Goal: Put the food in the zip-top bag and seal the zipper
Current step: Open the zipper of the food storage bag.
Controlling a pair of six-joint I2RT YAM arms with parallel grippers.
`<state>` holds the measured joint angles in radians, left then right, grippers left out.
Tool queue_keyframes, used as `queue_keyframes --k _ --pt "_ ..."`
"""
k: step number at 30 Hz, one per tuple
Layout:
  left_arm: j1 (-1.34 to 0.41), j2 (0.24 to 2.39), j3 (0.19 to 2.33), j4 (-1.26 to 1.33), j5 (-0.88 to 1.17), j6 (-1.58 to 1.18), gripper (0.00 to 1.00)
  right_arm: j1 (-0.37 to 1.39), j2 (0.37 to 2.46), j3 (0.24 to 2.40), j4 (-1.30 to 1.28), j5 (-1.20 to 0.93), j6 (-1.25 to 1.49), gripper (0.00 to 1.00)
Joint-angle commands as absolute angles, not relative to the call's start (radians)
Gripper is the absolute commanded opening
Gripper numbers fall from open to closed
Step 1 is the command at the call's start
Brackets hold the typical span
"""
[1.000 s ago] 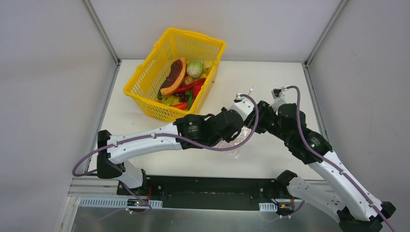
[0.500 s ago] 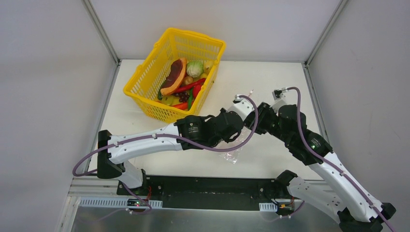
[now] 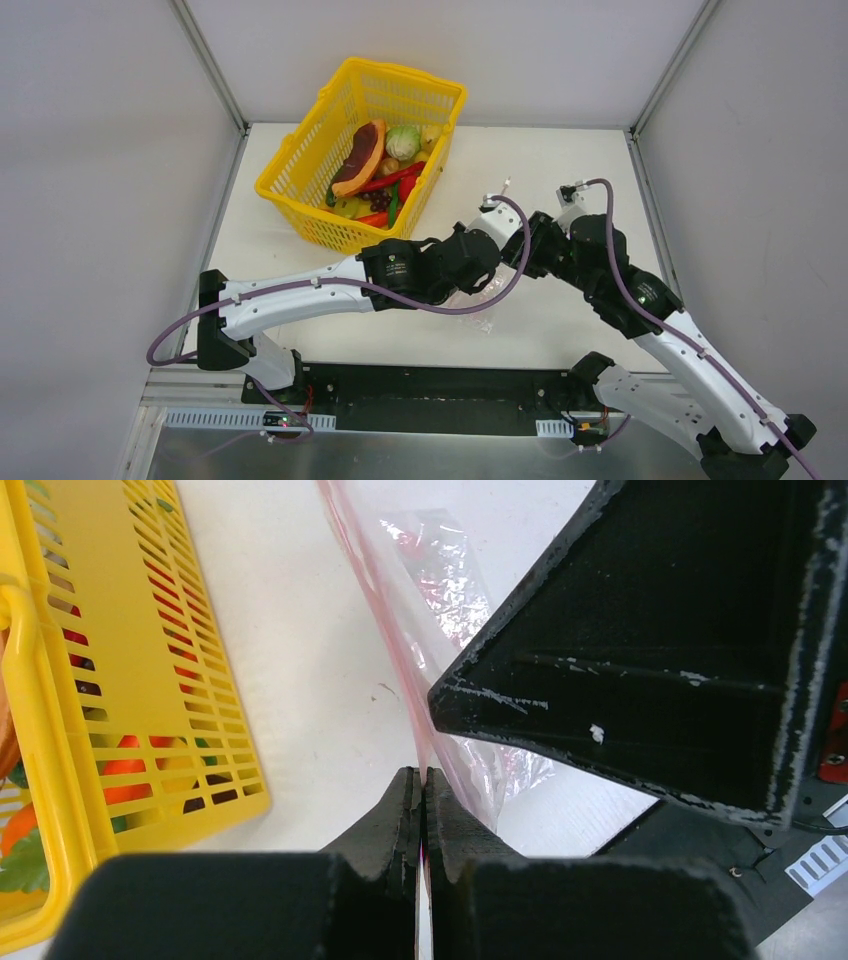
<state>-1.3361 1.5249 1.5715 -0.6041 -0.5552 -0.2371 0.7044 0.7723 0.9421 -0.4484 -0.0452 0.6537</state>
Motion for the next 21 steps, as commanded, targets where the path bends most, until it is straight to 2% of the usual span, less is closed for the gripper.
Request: queue_keyframes --k 1,11,17,21 --pt "-1.344 1.493 1.563 -0.583 -0.559 -0.24 0.0 0.701 0.753 0.938 -0.374 -0.107 0.659 0.35" --pt "-1.344 1.497 1.567 -0.581 -0.557 -0.232 0.0 0.702 0.777 0.924 -0.368 -0.126 0.653 0.37" --pt "-1.345 1.5 1.566 -0.587 -0.562 -0.236 0.0 0.702 0.787 0.93 -0.399 -0.096 0.641 0.32" --pt "-1.344 1.497 1.563 -0.588 -0.569 -0.236 0.0 0.701 0.784 0.938 -0.434 -0.05 0.622 0.23"
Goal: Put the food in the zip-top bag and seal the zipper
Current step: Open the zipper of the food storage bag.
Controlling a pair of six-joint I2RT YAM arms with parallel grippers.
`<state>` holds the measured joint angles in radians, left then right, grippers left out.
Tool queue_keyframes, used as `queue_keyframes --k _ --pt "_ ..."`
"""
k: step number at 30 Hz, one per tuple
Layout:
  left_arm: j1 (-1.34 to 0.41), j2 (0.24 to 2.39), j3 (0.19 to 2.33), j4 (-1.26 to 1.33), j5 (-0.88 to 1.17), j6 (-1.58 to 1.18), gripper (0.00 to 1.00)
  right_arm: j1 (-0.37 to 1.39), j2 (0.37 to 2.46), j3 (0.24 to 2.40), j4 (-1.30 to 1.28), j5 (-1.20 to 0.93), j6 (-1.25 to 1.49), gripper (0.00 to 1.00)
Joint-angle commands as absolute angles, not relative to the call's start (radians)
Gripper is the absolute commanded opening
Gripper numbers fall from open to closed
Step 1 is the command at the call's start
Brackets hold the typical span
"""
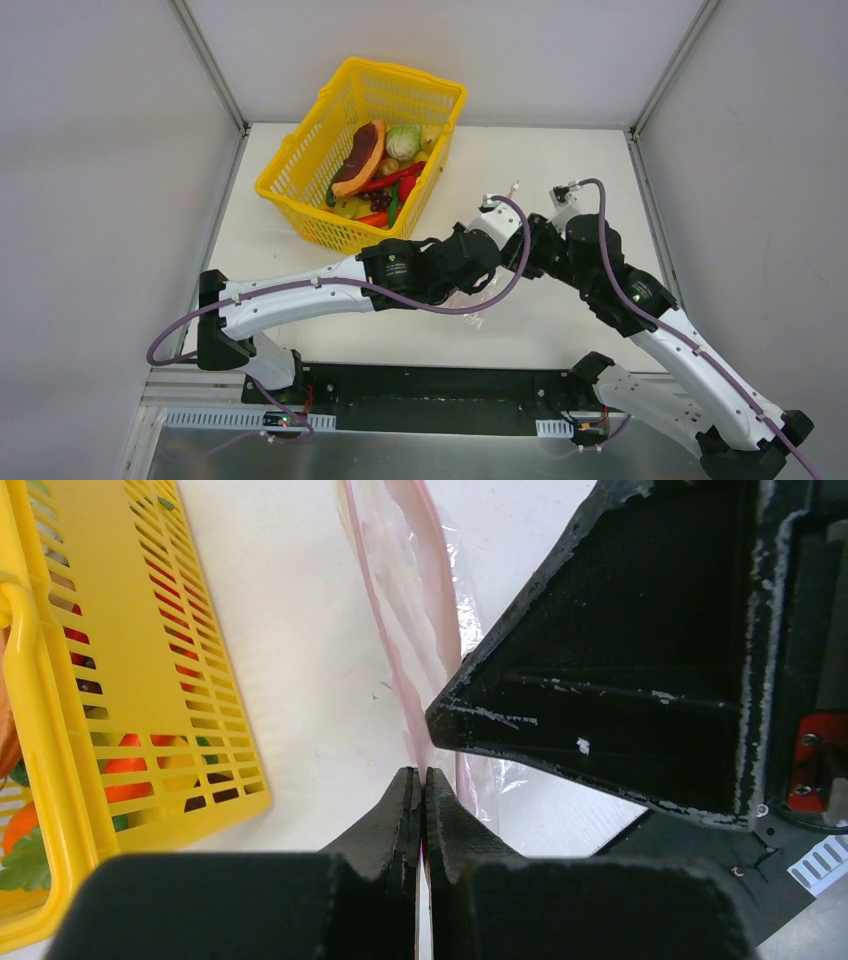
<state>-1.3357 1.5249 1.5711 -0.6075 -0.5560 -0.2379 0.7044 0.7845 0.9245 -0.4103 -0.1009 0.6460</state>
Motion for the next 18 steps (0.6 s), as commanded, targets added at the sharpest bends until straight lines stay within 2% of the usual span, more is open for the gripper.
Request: queue_keyframes --k 1,7,10,18 --pt "-1.344 1.497 1.564 -0.588 -0.568 -0.235 0.0 0.701 0.785 0.941 -0.441 -0.041 0.618 0.23" --pt "-1.344 1.497 1.562 -0.589 -0.571 -0.233 0.0 0.702 0.784 0.945 -0.466 -0.008 0.618 0.24" --pt "-1.343 1.499 1.565 -0.592 -0.577 -0.235 0.0 0.701 0.784 0.945 -0.45 -0.008 0.624 0.31" --pt "-1.344 1.521 1.581 -0.593 -0.53 -0.226 0.0 0.701 0.811 0.96 -0.456 0.02 0.62 0.32"
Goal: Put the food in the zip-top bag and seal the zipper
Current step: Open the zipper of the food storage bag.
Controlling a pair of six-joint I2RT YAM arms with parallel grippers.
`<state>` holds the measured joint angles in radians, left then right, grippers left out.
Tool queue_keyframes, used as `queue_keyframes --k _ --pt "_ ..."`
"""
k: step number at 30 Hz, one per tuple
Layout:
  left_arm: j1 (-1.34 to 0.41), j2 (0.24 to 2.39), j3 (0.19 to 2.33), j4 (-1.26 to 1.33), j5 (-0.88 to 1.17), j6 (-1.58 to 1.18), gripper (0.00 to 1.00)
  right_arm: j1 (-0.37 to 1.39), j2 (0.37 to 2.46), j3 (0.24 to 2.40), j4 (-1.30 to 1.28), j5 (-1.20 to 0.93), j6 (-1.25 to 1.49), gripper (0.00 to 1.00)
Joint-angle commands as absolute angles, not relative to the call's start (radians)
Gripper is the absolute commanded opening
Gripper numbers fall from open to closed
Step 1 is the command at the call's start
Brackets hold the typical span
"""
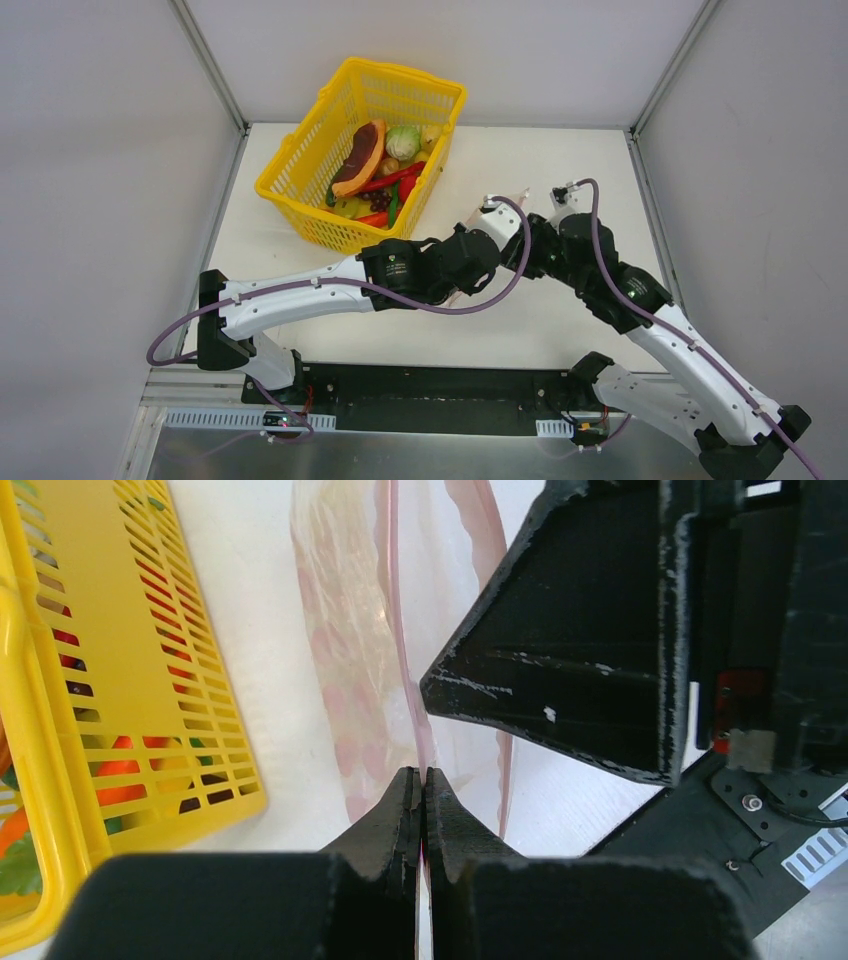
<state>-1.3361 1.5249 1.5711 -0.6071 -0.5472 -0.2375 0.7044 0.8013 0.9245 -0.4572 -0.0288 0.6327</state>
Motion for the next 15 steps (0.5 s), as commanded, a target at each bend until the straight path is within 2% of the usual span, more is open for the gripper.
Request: queue_keyframes --k 1,9,15 --pt "-1.345 1.523 1.583 -0.598 -0.534 -0.226 0.0 0.701 0.808 0.961 -0.46 0.04 0.62 0.32" --pt "-1.345 1.518 1.573 -0.62 -0.601 -0.249 0.0 0.702 0.769 0.957 -0.496 0.11 0.624 0.27" --pt "-1.343 1.501 1.559 -0.631 -0.69 -0.278 0.0 0.702 0.764 0.966 -0.515 0.016 0.6 0.05"
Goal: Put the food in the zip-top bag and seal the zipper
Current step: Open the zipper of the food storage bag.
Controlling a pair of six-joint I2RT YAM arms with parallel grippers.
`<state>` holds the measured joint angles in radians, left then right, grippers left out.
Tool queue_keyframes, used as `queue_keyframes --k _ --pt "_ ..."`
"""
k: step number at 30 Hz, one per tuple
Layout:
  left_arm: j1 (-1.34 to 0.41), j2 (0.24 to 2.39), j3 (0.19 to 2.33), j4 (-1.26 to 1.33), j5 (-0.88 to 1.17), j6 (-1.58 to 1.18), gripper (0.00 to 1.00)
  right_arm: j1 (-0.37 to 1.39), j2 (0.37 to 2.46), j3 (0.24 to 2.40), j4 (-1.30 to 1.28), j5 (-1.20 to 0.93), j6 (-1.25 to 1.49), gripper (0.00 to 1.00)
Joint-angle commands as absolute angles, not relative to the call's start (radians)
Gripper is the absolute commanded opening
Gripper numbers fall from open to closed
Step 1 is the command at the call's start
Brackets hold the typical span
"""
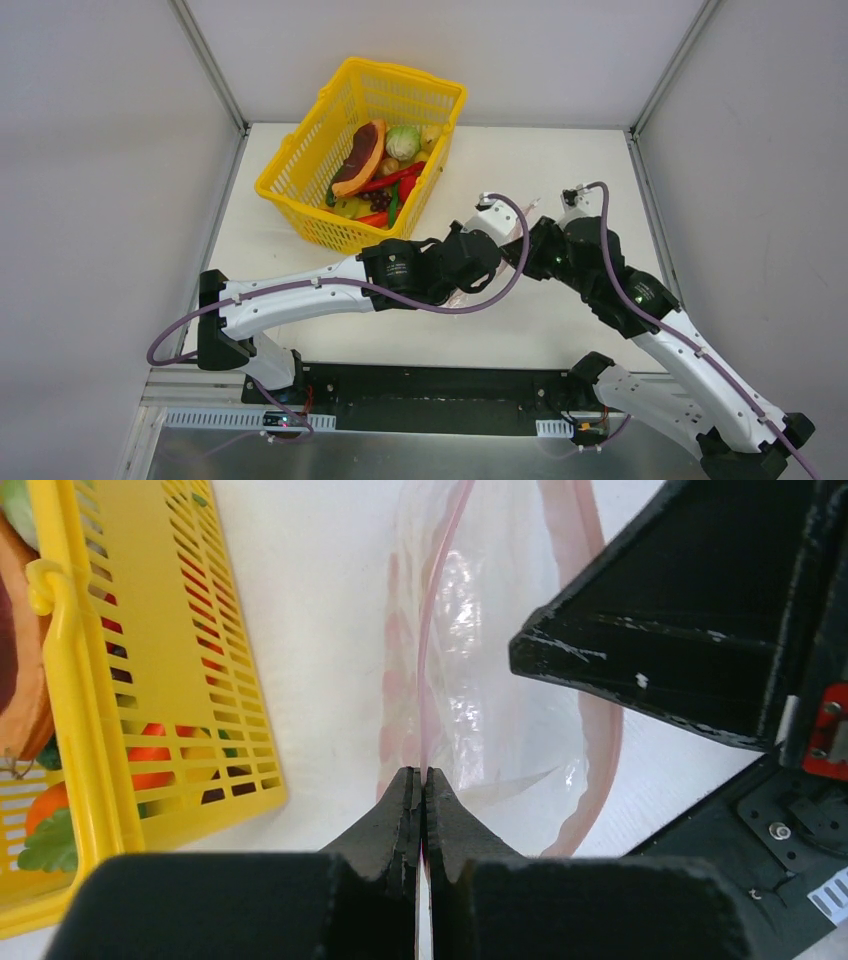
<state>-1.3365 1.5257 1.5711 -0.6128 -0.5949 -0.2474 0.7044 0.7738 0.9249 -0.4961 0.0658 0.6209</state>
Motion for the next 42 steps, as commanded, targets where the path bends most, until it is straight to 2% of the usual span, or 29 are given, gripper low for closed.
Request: queue_keyframes --k 1,11,16,21,25,28,31,39,42 --pt "-1.34 1.499 1.561 -0.642 -0.712 -0.288 0.0 0.702 0.763 0.975 -0.523 0.009 0.595 0.03" --pt "-1.238 1.417 1.522 -0.688 -0.733 -0.405 0.0 0.701 0.766 1.121 -0.777 -0.029 0.427 0.0" --pt "-1.213 1.412 1.507 -0.618 -0.583 -0.385 0.0 0.701 0.774 1.161 -0.84 0.068 0.404 0.01" --pt "-1.211 1.459 1.496 -0.509 -0.349 -0.375 0.15 0.701 0.807 1.166 -0.777 -0.055 0.403 0.01" --pt "-1.204 1.514 1.529 -0.525 -0.307 -0.382 0.27 0.701 0.833 1.184 -0.756 -0.074 0.386 0.0" --pt "-1.183 1.541 1.544 -0.509 -0.238 -0.386 0.31 0.701 0.86 1.197 -0.762 -0.084 0.363 0.01" --pt "-1.169 1.554 1.538 -0.493 -0.223 -0.401 0.31 0.701 0.872 1.198 -0.758 -0.071 0.357 0.01" --pt "-1.105 1.483 1.423 -0.528 -0.39 -0.482 0.1 0.701 0.875 1.205 -0.843 -0.026 0.329 0.01" --pt "-1.078 1.431 1.352 -0.52 -0.459 -0.51 0.08 0.701 0.858 1.204 -0.906 -0.051 0.322 0.01"
